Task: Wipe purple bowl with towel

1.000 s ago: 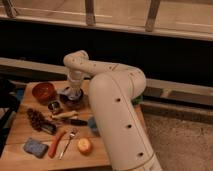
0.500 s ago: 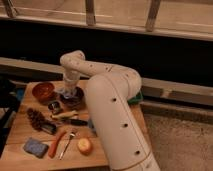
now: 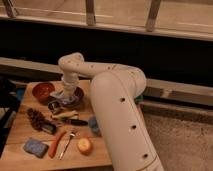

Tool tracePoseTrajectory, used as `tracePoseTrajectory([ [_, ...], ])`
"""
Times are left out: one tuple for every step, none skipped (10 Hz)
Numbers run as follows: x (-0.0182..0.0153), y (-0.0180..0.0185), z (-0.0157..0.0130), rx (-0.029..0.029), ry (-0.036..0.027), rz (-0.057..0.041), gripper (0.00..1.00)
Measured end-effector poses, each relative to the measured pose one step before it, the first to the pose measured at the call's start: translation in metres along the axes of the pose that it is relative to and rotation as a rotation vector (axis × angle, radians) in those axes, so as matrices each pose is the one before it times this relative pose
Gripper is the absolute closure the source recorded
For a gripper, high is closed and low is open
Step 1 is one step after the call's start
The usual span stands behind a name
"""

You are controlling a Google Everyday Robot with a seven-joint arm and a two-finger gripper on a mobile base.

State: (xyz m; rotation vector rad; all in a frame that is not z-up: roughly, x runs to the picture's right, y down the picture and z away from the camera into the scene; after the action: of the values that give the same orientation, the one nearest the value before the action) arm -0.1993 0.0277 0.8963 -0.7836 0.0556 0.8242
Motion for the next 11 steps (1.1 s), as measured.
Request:
tracePoseTrajectory([
  [0.00622,-0.01194,-0.00416,0.02093,0.01835,0.02205,1.0],
  [0.00211,-0.01191,-0.00233,0.02946,0.02363,0.01961,1.0],
  [-0.00165,-0.00707,-0.00107,0.0228,0.01088,0.01238,1.0],
  [-0.00485,-0.01117,-0.00273,0.02786,-0.00211,0.0134,1.0],
  [-0.00358,-0.00805,-0.00089,0.01208,-0.00487,0.00833,1.0],
  [-0.00935,-0.00712,-0.00116,0.00991,-0.01519,-0.0005,1.0],
  [-0.01257,0.00088,0.00072,-0.00232,-0.02062,-0.01382,1.0],
  [-0.01362,0.00746,0.00222,-0.00754,-0.01842,-0.02207,1.0],
  [-0.00824,0.01012,0.00127,-0.01362,-0.01258,-0.01867,1.0],
  [-0.00067,0.01173,0.002,-0.02185,-0.00661,-0.01146,1.0],
  [0.00363,0.01263,-0.00094,-0.02362,-0.0046,-0.00874,1.0],
])
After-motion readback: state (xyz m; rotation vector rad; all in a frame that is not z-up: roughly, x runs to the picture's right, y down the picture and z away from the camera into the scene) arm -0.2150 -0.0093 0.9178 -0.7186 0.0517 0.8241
